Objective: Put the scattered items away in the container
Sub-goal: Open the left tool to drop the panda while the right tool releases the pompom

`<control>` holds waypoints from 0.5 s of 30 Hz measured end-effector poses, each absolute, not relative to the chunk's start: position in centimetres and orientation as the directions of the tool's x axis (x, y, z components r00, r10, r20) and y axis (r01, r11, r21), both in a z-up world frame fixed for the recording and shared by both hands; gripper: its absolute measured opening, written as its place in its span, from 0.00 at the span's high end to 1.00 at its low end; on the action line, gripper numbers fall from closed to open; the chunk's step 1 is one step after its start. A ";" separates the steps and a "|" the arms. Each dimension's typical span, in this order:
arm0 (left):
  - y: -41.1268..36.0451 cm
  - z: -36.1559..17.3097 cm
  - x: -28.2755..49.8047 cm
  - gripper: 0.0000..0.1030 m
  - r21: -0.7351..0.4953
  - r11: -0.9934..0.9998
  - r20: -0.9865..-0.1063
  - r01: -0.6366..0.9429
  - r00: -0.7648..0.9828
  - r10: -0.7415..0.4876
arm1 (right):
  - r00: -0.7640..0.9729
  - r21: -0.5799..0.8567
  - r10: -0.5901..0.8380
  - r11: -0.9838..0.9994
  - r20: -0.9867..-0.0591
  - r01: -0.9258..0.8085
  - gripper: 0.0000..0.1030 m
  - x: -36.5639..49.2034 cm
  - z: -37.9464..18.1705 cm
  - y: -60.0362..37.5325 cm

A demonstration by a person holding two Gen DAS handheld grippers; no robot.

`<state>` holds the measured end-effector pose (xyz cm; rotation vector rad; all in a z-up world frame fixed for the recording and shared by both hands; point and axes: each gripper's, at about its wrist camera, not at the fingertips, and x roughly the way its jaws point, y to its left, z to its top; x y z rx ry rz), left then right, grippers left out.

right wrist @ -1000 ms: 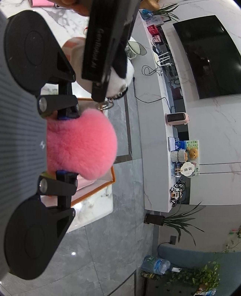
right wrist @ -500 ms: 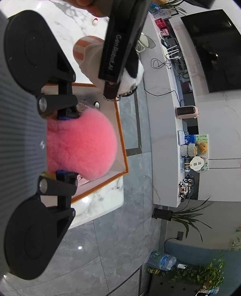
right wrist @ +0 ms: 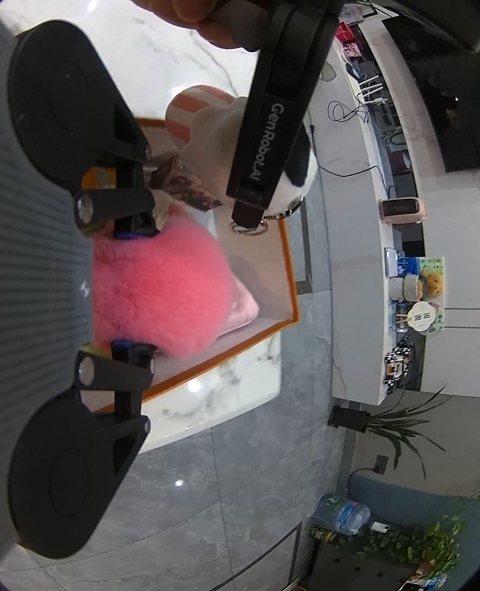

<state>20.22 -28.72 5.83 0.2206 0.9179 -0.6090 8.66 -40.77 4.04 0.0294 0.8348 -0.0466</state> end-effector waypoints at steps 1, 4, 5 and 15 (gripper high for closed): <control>-28.9 5.6 20.3 0.30 -0.069 0.812 -0.800 0.580 0.454 -0.393 | 0.665 0.008 -0.030 0.999 -0.746 0.054 0.55 8.8 3.7 -40.9; -29.3 4.9 20.6 0.30 -0.061 0.815 -0.808 0.576 0.451 -0.380 | 0.652 0.005 -0.032 0.998 -0.758 0.056 0.55 9.2 2.9 -41.3; -29.4 4.7 20.8 0.30 -0.053 0.816 -0.810 0.576 0.453 -0.372 | 0.647 0.004 -0.033 0.998 -0.761 0.056 0.55 9.4 2.7 -41.4; -30.8 2.7 21.4 0.30 -0.034 0.806 -0.830 0.590 0.433 -0.352 | 0.615 -0.031 -0.067 0.997 -0.786 0.069 0.55 10.3 1.1 -41.9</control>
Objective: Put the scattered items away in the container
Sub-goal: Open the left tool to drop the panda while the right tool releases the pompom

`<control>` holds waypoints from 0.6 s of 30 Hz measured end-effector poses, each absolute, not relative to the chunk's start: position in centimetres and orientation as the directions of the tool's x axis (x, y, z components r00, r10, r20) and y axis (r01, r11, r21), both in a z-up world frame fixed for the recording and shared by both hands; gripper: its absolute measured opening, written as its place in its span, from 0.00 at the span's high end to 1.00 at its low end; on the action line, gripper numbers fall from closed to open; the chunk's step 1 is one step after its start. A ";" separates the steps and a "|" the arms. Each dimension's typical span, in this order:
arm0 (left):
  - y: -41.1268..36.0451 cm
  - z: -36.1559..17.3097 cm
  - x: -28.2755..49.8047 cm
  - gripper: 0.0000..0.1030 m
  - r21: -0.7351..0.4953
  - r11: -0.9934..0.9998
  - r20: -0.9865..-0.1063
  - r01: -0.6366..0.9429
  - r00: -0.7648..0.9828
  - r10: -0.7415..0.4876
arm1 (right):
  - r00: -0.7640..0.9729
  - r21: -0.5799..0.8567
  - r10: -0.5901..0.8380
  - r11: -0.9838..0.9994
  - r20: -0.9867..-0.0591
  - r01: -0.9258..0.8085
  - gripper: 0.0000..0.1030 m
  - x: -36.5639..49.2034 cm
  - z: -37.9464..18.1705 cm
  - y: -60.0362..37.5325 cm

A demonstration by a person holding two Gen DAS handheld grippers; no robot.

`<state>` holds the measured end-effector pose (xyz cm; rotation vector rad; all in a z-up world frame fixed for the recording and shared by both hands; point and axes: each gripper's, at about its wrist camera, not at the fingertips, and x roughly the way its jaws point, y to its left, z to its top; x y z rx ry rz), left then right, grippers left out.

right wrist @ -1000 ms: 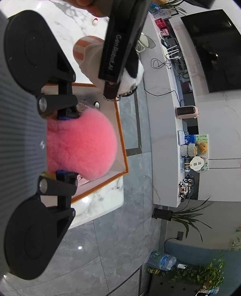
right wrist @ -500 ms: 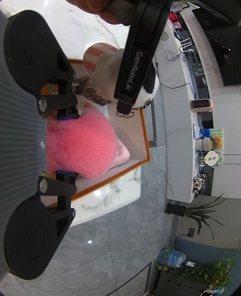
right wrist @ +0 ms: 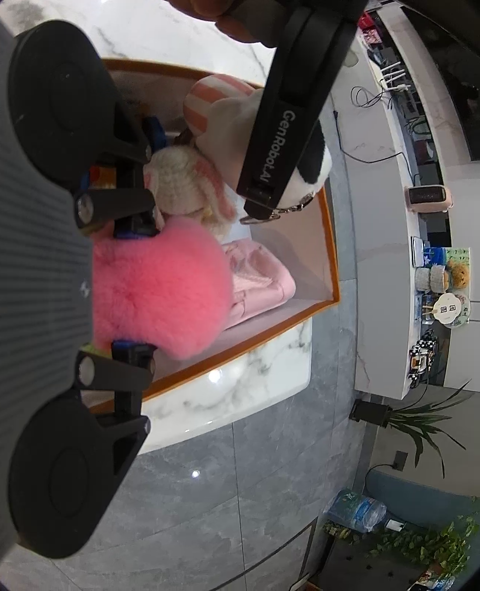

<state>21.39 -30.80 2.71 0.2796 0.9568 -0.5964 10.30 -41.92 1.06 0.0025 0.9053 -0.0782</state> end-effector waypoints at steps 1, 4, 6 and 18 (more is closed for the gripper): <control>-30.9 2.5 21.4 0.30 -0.033 0.805 -0.832 0.592 0.430 -0.351 | 0.614 -0.031 -0.067 0.997 -0.786 0.070 0.55 10.4 1.0 -41.9; -31.1 2.3 21.7 0.30 -0.030 0.805 -0.835 0.593 0.428 -0.347 | 0.612 -0.032 -0.069 0.997 -0.788 0.072 0.54 10.5 0.7 -42.0; -31.1 2.2 21.9 0.30 -0.029 0.806 -0.836 0.592 0.427 -0.344 | 0.609 -0.033 -0.070 0.997 -0.790 0.072 0.54 10.6 0.5 -42.0; -31.5 0.9 22.9 0.29 -0.014 0.809 -0.855 0.587 0.412 -0.314 | 0.590 -0.048 -0.085 0.996 -0.803 0.078 0.54 11.1 -0.6 -42.4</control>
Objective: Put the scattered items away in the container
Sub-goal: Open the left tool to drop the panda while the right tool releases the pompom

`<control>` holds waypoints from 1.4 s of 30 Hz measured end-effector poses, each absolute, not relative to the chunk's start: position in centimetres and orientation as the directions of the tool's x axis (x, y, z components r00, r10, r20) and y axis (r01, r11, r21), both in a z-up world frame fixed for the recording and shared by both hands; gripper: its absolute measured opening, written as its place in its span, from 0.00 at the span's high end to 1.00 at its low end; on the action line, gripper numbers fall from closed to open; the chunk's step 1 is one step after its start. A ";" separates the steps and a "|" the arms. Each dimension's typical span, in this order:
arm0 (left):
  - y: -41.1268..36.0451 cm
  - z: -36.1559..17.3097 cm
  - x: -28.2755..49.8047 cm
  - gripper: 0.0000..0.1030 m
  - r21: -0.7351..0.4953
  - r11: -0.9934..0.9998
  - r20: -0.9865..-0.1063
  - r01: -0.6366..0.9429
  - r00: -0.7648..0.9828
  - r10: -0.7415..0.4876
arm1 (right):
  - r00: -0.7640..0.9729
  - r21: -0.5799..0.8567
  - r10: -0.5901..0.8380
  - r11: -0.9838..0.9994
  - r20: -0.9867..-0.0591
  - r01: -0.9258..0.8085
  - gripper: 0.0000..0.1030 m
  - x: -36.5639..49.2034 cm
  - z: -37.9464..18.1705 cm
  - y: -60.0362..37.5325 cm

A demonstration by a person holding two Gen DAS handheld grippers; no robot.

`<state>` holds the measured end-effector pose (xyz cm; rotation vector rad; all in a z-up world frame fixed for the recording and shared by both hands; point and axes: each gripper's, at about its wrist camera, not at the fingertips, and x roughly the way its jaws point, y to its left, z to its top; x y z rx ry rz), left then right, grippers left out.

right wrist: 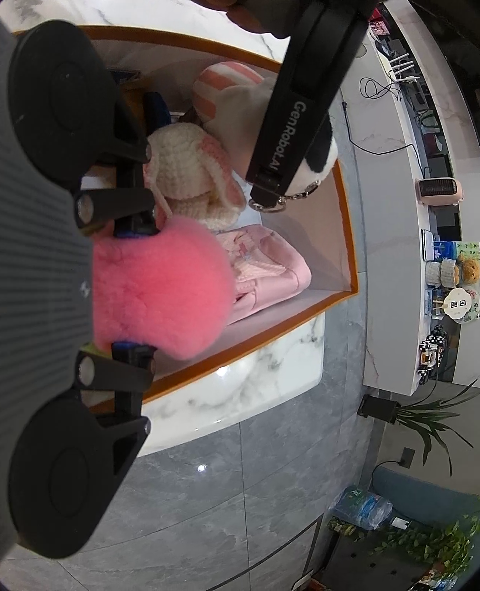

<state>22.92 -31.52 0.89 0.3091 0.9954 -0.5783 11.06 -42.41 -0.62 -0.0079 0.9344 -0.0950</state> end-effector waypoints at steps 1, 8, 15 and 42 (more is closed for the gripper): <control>-31.6 0.7 23.0 0.29 -0.012 0.809 -0.857 0.588 0.411 -0.311 | 0.588 -0.050 -0.086 0.996 -0.804 0.077 0.54 11.1 -0.7 -42.4; -31.7 -0.3 23.6 0.29 -0.005 0.815 -0.869 0.580 0.401 -0.290 | 0.586 -0.067 -0.097 0.995 -0.805 0.073 0.53 11.4 -1.0 -42.3; -31.6 -0.4 23.9 0.26 -0.011 0.822 -0.874 0.570 0.394 -0.285 | 0.591 -0.054 -0.089 0.996 -0.801 0.076 0.47 11.4 -0.9 -42.3; -29.1 5.8 21.5 0.20 0.008 0.837 -0.808 0.548 0.497 -0.317 | 0.639 -0.065 -0.107 0.994 -0.762 0.089 0.40 10.3 1.6 -41.4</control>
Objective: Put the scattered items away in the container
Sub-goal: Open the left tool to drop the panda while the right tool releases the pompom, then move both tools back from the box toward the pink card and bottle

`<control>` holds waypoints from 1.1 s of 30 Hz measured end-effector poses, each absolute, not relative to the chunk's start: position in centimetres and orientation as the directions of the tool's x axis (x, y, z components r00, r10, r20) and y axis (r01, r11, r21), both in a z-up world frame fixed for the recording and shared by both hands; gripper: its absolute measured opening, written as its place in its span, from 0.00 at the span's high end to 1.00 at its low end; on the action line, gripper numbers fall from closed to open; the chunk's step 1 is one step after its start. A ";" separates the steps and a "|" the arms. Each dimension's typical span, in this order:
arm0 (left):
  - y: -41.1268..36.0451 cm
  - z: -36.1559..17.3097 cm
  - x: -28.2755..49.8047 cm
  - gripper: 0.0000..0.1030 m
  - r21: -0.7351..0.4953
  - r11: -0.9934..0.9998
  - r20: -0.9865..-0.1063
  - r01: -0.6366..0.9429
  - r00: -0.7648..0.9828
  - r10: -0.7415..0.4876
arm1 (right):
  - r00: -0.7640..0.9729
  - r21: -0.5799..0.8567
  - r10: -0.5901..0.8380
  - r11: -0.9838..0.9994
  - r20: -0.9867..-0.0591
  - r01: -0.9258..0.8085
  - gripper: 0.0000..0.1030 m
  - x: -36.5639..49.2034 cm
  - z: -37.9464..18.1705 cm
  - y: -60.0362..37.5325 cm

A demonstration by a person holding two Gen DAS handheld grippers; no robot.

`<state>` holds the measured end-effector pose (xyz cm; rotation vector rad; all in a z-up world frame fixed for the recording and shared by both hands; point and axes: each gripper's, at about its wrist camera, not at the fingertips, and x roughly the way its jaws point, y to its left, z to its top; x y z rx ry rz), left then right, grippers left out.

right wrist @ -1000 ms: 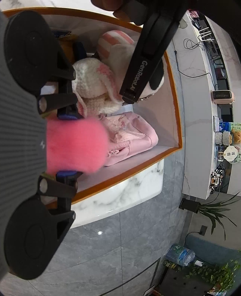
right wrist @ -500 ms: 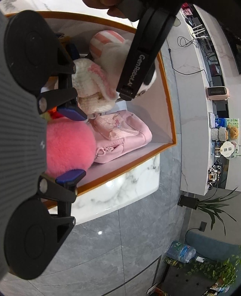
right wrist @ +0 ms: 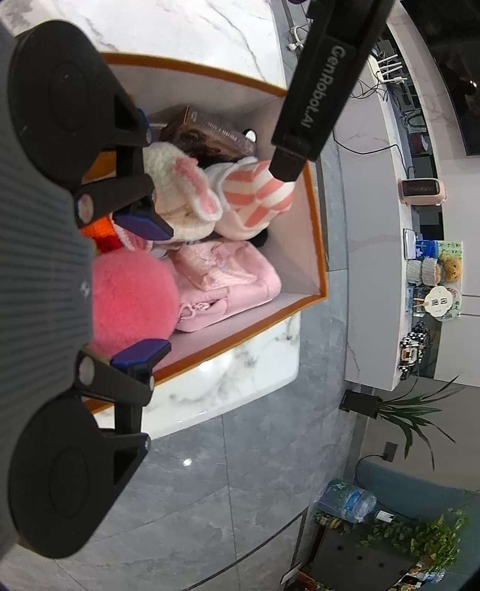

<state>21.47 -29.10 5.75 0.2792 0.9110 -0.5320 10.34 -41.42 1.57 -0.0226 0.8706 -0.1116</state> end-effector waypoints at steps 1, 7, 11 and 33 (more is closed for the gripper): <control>-28.9 6.0 21.3 0.20 0.008 0.838 -0.806 0.545 0.500 -0.317 | 0.642 -0.068 -0.109 0.994 -0.759 0.088 0.40 10.2 1.8 -41.3; -26.9 7.5 20.2 0.20 0.000 0.847 -0.786 0.532 0.524 -0.329 | 0.660 -0.082 -0.120 0.993 -0.742 0.089 0.39 9.4 3.0 -40.7; -24.8 8.2 19.5 0.20 -0.008 0.861 -0.777 0.508 0.539 -0.325 | 0.666 -0.095 -0.128 0.992 -0.735 0.086 0.39 9.1 3.6 -40.0; -8.8 4.1 15.8 0.20 -0.046 0.935 -0.876 0.351 0.437 -0.206 | 0.710 -0.146 -0.086 0.989 -0.699 -0.024 0.36 9.9 6.1 -31.3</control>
